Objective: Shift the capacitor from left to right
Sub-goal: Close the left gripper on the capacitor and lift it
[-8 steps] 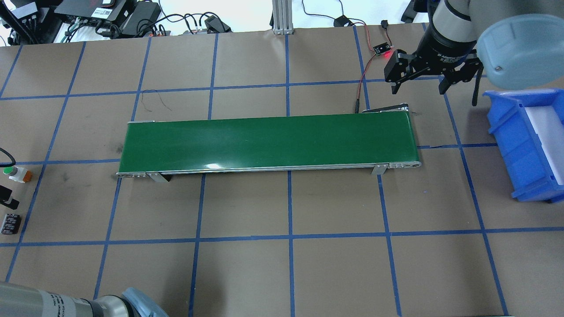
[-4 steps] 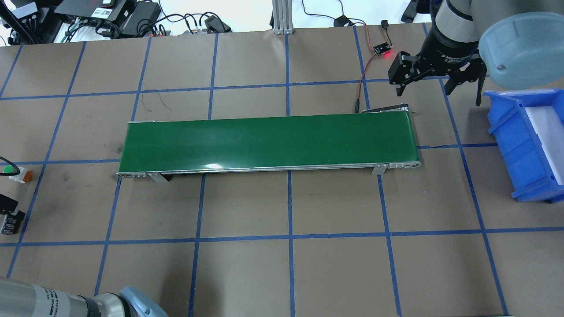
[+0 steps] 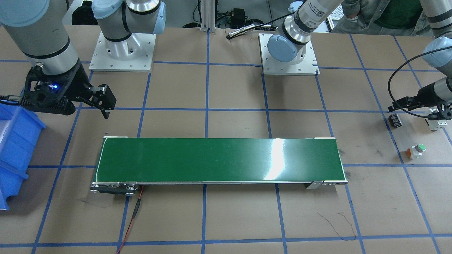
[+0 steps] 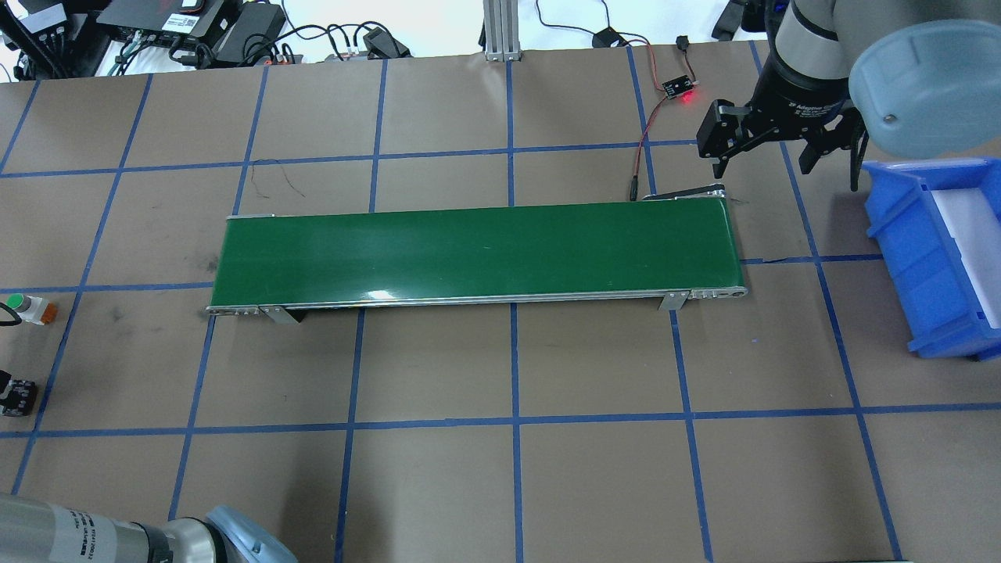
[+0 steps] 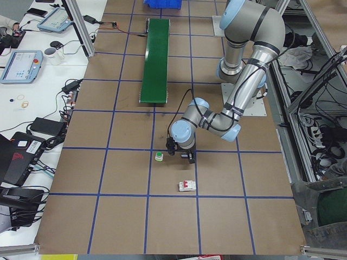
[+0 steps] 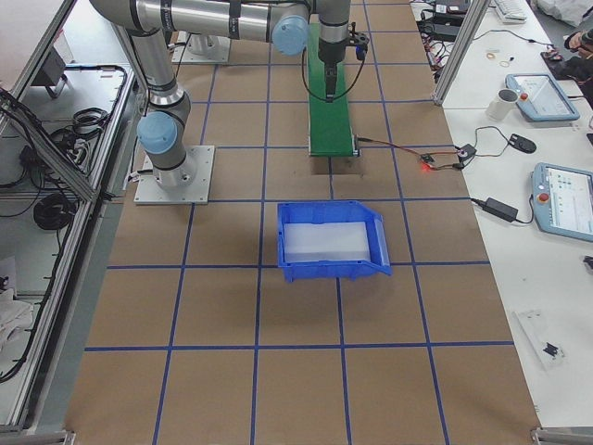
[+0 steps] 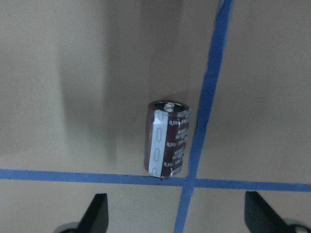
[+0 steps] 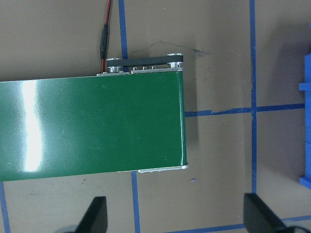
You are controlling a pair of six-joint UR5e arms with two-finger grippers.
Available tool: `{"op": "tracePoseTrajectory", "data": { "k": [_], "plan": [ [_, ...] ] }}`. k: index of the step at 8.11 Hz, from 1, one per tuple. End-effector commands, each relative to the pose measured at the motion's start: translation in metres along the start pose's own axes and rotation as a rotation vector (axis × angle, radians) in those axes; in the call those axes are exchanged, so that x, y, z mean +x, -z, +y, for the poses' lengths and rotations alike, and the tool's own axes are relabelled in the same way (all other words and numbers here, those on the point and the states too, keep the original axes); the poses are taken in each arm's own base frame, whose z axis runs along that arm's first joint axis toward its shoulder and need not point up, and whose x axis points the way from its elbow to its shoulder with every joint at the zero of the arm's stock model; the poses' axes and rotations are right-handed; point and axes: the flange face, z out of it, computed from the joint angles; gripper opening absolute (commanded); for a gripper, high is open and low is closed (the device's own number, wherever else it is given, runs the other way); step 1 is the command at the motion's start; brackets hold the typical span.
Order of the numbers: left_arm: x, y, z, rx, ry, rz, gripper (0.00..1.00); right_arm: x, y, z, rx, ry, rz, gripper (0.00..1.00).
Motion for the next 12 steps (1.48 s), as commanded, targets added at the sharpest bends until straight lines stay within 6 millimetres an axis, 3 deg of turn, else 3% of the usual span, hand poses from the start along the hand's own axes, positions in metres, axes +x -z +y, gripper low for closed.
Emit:
{"op": "tracePoseTrajectory", "data": {
  "k": [1,3,4,8,12],
  "plan": [
    [-0.008,0.009,-0.006,0.083,0.020,-0.075,1.00,0.002,0.002,0.000,0.008,-0.001,0.021,1.00],
    [-0.009,0.016,-0.014,0.179,0.020,-0.085,1.00,0.003,0.005,0.002,0.011,0.000,0.021,1.00],
    [-0.006,0.010,-0.013,0.181,0.027,-0.081,1.00,0.004,0.007,0.002,0.012,0.001,0.039,1.00],
    [0.023,-0.035,-0.007,0.198,0.060,0.010,1.00,0.007,0.005,0.002,0.006,0.012,0.047,1.00],
    [0.021,-0.032,-0.007,0.193,0.049,0.000,1.00,0.005,0.005,0.003,0.003,0.019,0.043,1.00]
  ]
}}
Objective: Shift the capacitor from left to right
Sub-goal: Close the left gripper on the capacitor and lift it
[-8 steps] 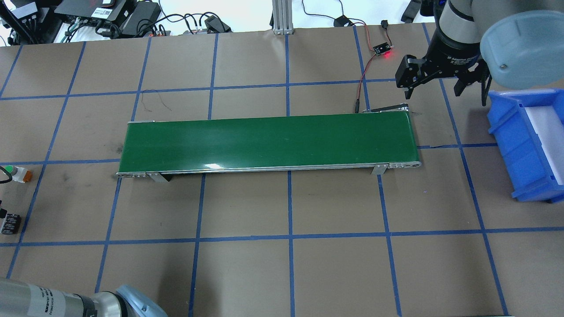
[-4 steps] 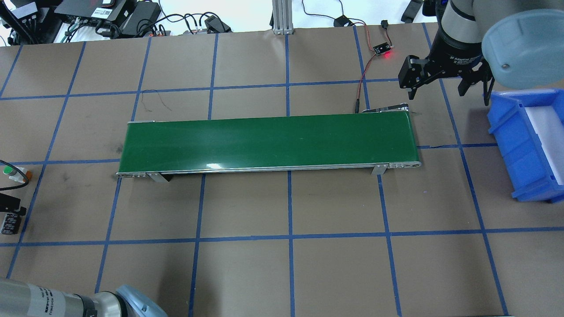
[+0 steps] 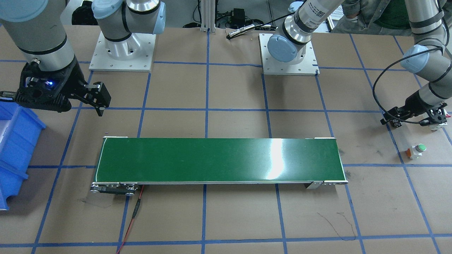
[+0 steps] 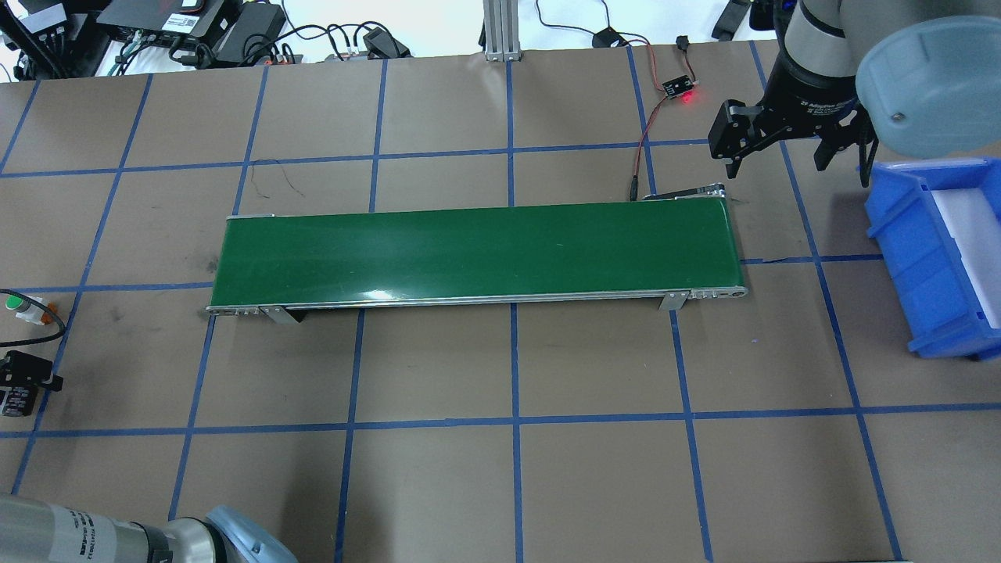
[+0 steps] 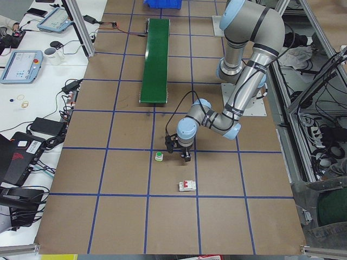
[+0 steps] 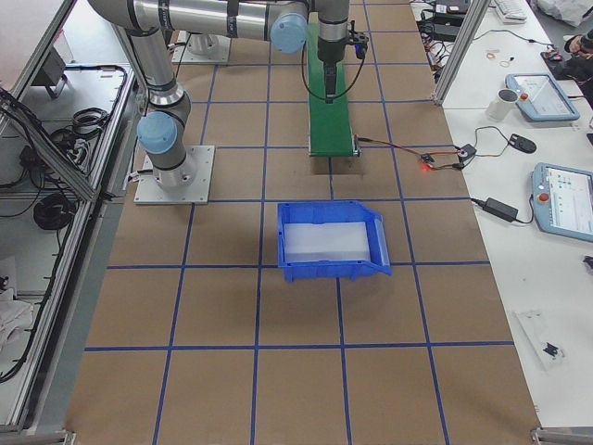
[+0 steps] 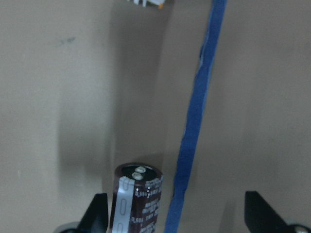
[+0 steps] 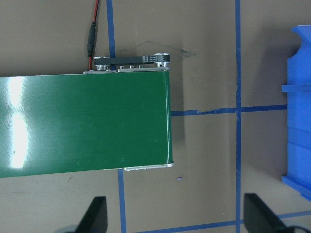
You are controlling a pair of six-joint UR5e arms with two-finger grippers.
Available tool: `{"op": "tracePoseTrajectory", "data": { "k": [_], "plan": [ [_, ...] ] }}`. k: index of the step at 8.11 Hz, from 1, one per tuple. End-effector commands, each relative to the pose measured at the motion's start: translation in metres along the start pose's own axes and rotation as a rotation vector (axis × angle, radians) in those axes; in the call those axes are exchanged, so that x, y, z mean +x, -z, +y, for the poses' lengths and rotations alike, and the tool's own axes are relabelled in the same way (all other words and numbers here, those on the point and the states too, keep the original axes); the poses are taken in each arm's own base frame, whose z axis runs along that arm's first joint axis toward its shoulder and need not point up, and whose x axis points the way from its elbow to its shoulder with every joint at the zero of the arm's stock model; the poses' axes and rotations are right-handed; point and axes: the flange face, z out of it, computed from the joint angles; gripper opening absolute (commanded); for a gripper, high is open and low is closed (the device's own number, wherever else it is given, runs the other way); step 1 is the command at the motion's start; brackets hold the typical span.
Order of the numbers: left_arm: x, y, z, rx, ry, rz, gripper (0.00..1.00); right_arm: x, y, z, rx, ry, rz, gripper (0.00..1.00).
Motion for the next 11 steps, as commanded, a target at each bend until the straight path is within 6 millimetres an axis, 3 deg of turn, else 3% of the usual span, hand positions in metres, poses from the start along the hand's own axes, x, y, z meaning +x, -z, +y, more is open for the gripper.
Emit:
{"op": "tracePoseTrajectory", "data": {
  "k": [1,5,7,8,11],
  "plan": [
    [-0.0025,0.0028,-0.0010,0.003,-0.015,-0.006,1.00,-0.0004,-0.0001,0.0002,-0.001,0.002,0.000,1.00],
    [-0.0055,0.0066,-0.0031,0.023,-0.049,-0.025,1.00,0.0007,-0.0002,0.0000,-0.001,0.001,0.003,1.00],
    [-0.0057,0.0063,-0.0035,0.021,-0.046,-0.031,0.56,0.0007,-0.0002,0.0000,-0.001,-0.001,0.003,1.00],
    [-0.0058,0.0064,-0.0036,0.022,-0.048,-0.033,0.68,0.0002,-0.0002,0.0000,-0.001,-0.011,-0.001,1.00],
    [-0.0076,0.0010,-0.0054,0.025,-0.051,-0.034,0.70,0.0001,-0.0008,0.0001,-0.001,-0.015,-0.001,1.00]
  ]
}}
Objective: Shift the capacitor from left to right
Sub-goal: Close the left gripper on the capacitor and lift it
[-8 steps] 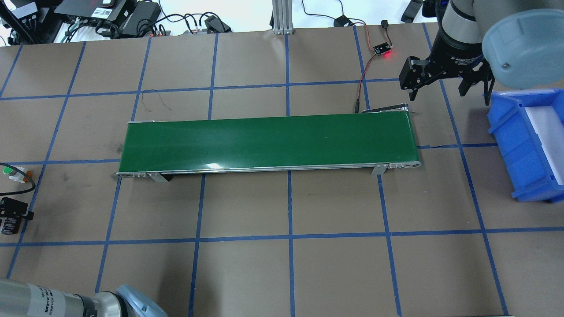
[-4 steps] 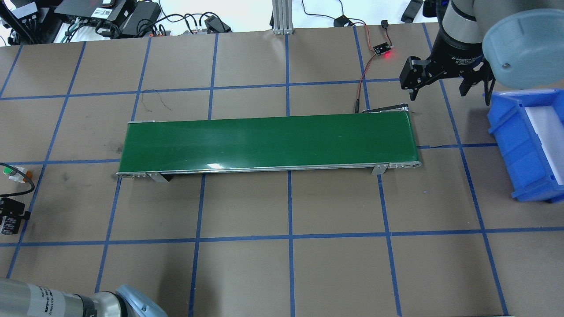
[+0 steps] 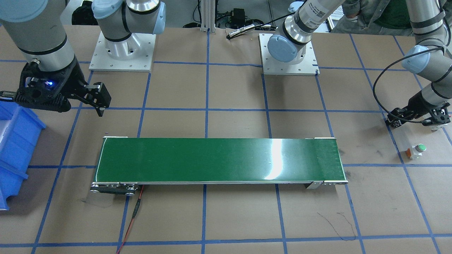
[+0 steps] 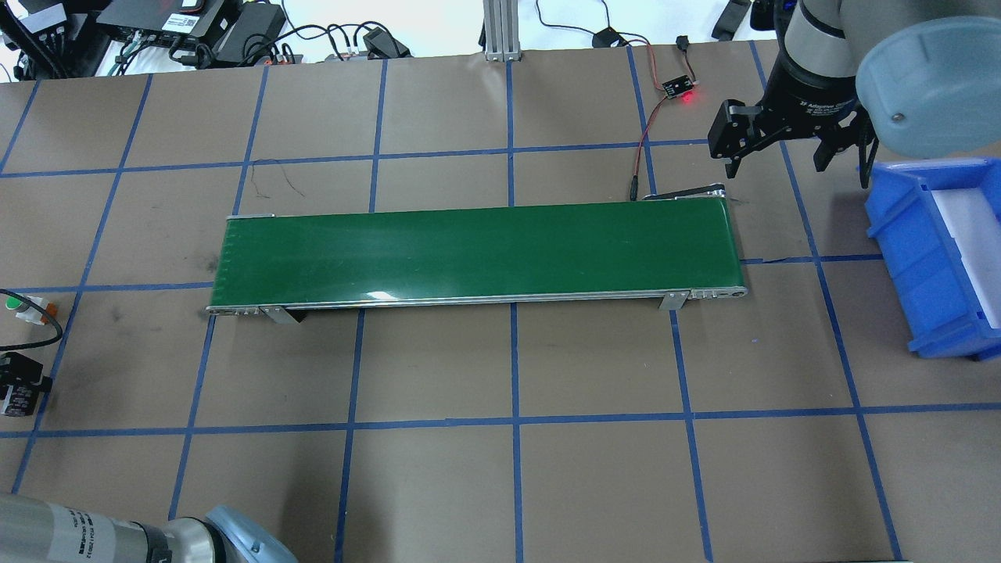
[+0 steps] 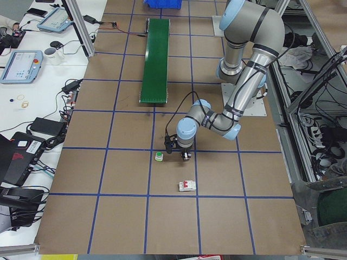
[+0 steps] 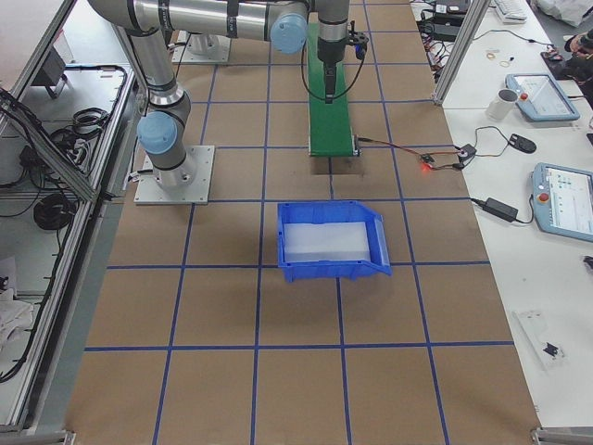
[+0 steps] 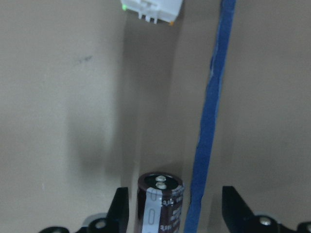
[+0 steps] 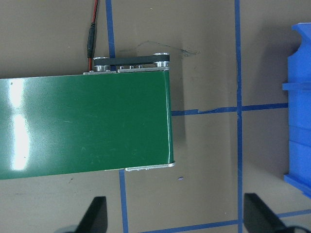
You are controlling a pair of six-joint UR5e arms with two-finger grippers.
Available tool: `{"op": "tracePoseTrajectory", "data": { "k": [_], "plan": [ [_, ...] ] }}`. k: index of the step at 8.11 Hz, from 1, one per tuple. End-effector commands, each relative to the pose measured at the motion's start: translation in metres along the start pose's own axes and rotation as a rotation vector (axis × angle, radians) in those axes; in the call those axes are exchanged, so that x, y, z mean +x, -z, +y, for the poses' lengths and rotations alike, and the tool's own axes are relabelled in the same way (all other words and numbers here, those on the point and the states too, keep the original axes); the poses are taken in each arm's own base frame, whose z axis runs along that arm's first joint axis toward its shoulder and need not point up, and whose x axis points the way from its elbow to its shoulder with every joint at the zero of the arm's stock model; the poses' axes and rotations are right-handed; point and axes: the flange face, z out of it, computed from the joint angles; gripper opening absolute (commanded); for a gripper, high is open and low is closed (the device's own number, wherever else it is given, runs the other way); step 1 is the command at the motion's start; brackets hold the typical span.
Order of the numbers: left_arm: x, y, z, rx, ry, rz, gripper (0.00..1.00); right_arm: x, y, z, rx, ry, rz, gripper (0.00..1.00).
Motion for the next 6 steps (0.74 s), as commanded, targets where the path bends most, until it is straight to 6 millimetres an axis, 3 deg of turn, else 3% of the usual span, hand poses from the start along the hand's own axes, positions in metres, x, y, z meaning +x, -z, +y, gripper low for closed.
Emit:
{"op": "tracePoseTrajectory", "data": {
  "k": [1,4,5,6],
  "plan": [
    [-0.0025,-0.0044,-0.0020,0.008,-0.004,-0.010,0.57,0.0003,-0.0002,0.0000,0.000,-0.002,0.003,1.00],
    [-0.0050,-0.0042,0.0022,-0.031,-0.002,-0.040,0.14,0.0004,-0.0005,0.0003,-0.003,-0.001,0.005,1.00],
    [-0.0054,-0.0026,0.0029,-0.035,-0.002,-0.047,0.13,0.0004,-0.0006,0.0005,-0.005,-0.001,0.005,1.00],
    [-0.0053,-0.0004,0.0033,-0.035,-0.002,-0.052,0.01,0.0004,-0.0006,0.0005,-0.005,-0.001,0.005,1.00]
  ]
}}
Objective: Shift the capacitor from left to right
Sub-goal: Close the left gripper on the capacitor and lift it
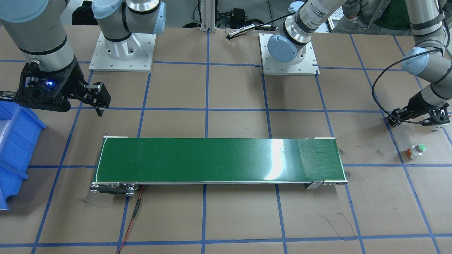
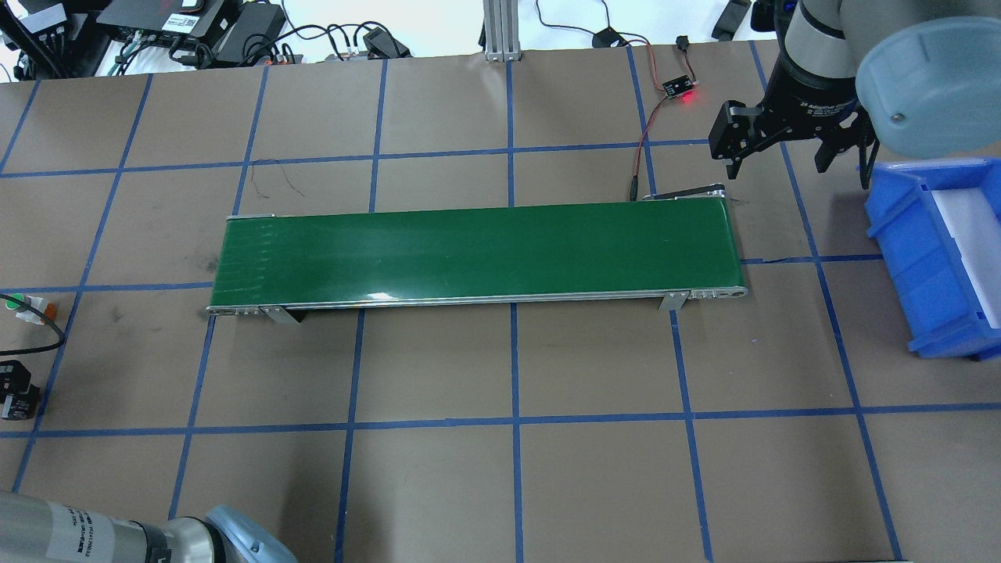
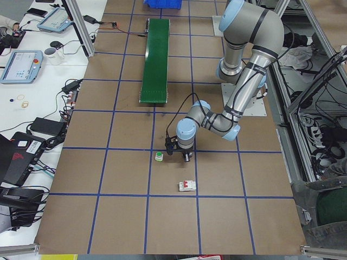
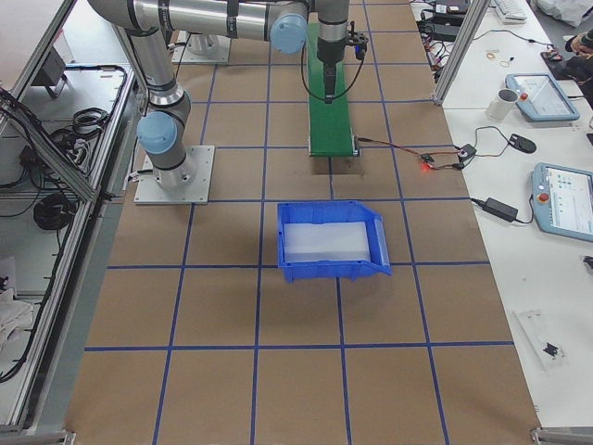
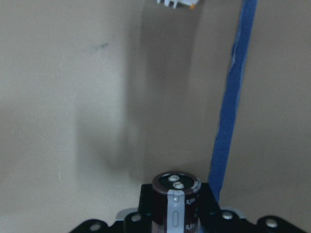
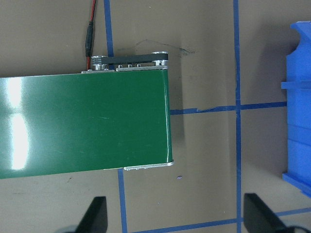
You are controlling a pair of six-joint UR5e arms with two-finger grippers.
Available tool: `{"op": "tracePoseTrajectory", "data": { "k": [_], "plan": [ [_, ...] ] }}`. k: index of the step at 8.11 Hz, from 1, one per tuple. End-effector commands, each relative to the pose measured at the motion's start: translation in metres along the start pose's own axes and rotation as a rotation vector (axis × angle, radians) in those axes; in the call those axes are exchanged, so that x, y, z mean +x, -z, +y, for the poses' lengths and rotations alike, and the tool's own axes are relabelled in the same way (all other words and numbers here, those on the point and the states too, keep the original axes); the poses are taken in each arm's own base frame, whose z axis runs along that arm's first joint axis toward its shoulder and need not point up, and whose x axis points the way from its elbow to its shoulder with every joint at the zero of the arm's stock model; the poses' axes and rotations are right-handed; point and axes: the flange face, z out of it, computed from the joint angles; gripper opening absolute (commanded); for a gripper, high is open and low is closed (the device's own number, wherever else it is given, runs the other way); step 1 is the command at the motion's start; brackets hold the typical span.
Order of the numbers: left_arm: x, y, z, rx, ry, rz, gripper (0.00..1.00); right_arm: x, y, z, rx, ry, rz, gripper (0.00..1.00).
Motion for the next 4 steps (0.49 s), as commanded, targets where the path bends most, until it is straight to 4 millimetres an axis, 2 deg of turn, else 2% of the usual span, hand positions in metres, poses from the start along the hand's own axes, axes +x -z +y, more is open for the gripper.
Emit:
{"op": "tracePoseTrajectory", "data": {
  "k": [1,3,4],
  "plan": [
    [-0.002,0.011,0.004,-0.020,0.001,-0.039,0.00,0.000,0.000,0.000,-0.001,0.000,0.000,1.00],
    [0.010,0.051,0.010,-0.036,-0.007,-0.105,0.00,0.000,0.000,0.000,0.002,0.000,0.000,1.00],
    [0.039,0.075,0.007,-0.044,-0.033,-0.096,0.00,0.000,0.000,0.000,0.002,0.000,0.002,1.00]
  ]
}}
